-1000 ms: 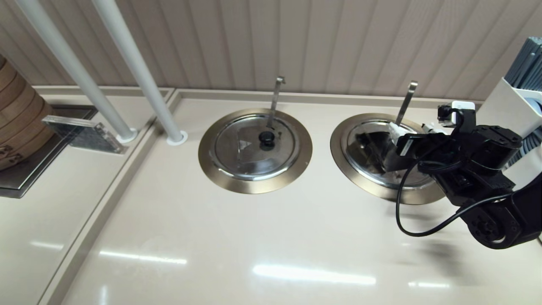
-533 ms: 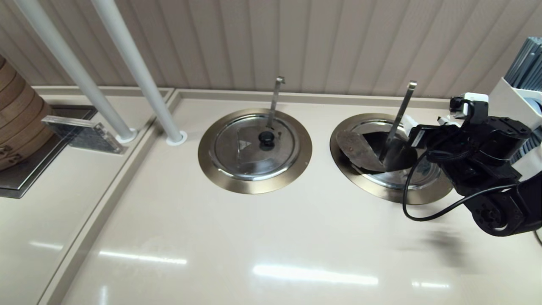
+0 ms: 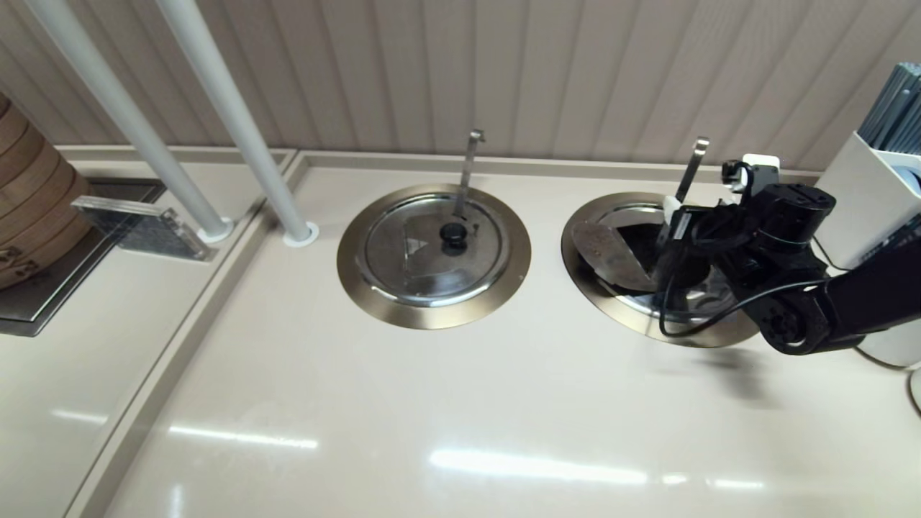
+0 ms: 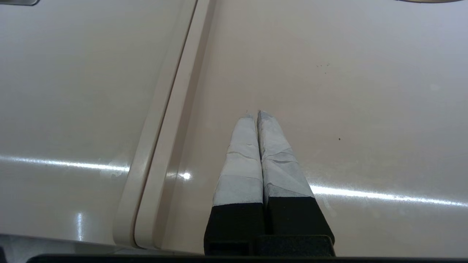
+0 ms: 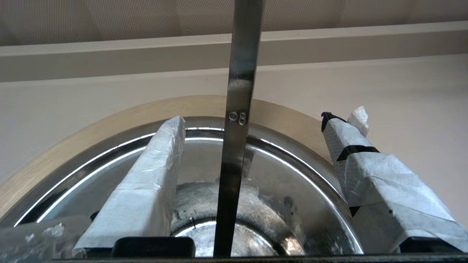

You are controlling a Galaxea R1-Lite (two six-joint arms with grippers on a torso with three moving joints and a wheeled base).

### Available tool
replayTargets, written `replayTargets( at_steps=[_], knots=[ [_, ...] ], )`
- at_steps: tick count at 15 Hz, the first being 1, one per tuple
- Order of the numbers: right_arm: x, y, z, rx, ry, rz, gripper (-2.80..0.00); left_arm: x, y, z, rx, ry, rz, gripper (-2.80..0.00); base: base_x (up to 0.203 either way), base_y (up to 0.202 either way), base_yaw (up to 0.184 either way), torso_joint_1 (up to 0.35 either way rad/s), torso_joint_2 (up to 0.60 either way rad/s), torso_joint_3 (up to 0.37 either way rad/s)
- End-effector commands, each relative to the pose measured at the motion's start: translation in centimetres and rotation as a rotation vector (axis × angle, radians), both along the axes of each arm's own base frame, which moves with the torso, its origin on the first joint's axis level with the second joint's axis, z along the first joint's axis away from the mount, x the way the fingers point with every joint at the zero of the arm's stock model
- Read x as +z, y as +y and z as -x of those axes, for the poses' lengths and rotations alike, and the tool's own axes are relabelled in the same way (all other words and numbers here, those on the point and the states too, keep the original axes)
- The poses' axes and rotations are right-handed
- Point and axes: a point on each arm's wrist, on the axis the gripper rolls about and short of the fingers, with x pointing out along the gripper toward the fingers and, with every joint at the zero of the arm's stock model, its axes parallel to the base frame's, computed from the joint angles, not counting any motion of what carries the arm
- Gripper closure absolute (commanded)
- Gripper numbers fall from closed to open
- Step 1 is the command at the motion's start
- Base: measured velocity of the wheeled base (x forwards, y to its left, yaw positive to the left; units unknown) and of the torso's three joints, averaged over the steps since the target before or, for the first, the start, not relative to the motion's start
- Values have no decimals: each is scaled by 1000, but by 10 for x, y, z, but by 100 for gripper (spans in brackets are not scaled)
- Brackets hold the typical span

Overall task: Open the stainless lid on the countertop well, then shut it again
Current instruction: Stir with a spoon

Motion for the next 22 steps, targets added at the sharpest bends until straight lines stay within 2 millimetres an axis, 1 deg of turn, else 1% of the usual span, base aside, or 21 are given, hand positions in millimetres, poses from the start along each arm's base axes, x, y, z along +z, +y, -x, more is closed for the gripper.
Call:
replayTargets(
  at_steps=[1,5,6,8,9,14,19,21,22],
  knots=[
    [-13,0,-21,-4,2,0,-280,0,0,0,0,1,0,0,0,0,0,0,0,0],
    [-21,-1,-56,-11,-3,-2,-280,0,0,0,0,1,0,0,0,0,0,0,0,0],
    [-24,-2,-60,-11,1,-5,-280,0,0,0,0,1,0,0,0,0,0,0,0,0],
    [-22,-2,-60,-10,-6,-12,-280,0,0,0,0,1,0,0,0,0,0,0,0,0],
    [-18,-2,-59,-8,-15,-12,0,0,0,0,0,1,0,0,0,0,0,0,0,0],
    [2,2,-62,5,-84,-17,0,0,0,0,0,1,0,0,0,0,0,0,0,0],
    [4,3,-60,8,-89,-19,0,0,0,0,0,1,0,0,0,0,0,0,0,0],
    [9,3,-51,8,-84,-19,0,0,0,0,0,1,0,0,0,0,0,0,0,0],
    [16,3,-43,10,-86,-18,0,0,0,0,0,1,0,0,0,0,0,0,0,0]
  ],
)
